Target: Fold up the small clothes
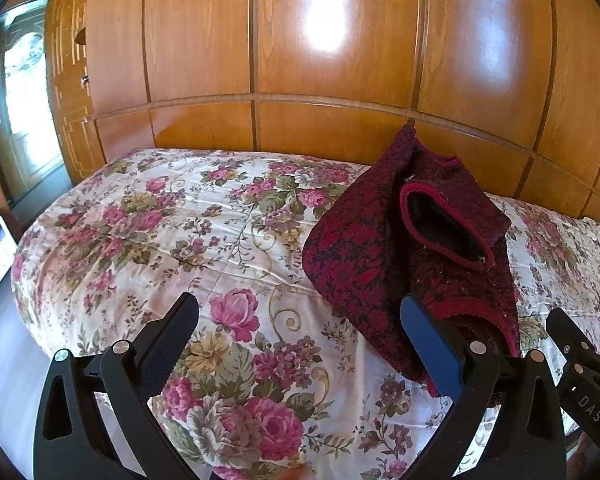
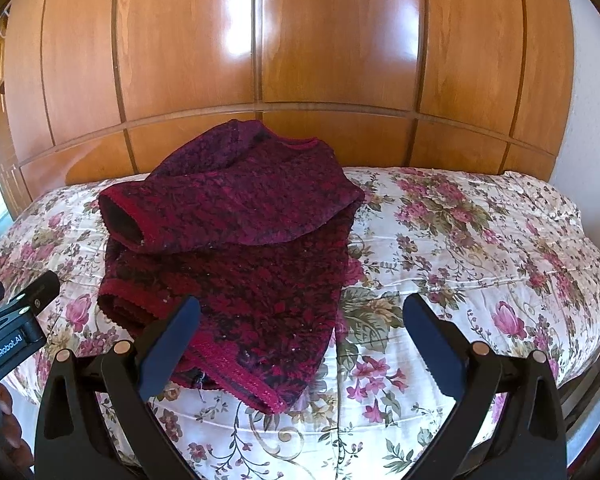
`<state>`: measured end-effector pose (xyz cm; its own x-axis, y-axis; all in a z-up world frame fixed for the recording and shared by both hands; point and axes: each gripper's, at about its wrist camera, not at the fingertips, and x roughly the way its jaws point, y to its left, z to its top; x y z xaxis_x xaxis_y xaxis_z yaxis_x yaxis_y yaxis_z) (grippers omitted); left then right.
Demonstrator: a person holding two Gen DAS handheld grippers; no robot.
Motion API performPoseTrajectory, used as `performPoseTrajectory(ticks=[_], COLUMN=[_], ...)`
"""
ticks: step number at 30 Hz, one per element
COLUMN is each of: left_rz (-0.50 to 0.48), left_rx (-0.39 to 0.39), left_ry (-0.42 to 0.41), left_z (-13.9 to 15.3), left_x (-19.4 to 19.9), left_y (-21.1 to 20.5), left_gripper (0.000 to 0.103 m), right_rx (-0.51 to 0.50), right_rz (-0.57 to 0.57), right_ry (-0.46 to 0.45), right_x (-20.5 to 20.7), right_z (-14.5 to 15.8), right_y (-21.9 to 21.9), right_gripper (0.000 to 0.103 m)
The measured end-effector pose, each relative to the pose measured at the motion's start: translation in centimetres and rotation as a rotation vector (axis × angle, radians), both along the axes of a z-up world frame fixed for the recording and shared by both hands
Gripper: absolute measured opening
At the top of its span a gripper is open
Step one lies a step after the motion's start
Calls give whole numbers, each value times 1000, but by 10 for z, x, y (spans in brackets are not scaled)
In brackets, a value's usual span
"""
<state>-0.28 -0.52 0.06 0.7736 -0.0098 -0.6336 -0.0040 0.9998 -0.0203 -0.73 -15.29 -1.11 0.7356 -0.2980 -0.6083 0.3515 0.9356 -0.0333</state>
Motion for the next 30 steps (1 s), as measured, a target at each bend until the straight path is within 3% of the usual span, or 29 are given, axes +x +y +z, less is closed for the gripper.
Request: performPoseTrajectory(ticks=[30], left_rz=[-12], left_rx=[-5], left_ry=[35], left_z=[-18], left_x=[18], left_y=[5], left_gripper=[100], right_rx=[20], right_rz=[86], right_ry=[-6], right_x=[16], right_z=[-4], right_y=[7], right_gripper=[101])
